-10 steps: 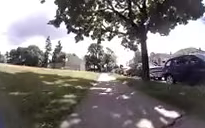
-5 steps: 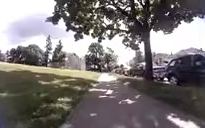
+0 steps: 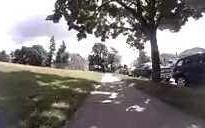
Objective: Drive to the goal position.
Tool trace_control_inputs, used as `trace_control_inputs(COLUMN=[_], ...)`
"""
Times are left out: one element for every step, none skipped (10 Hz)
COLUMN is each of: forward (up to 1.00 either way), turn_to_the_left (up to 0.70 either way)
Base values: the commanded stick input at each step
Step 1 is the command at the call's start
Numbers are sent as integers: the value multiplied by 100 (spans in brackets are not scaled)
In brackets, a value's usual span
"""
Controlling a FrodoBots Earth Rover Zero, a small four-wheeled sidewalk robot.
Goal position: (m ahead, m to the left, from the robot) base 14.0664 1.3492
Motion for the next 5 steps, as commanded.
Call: trace_control_inputs(forward=[70,70,70,70,70], turn_to_the_left=[0,0,0,0,0])
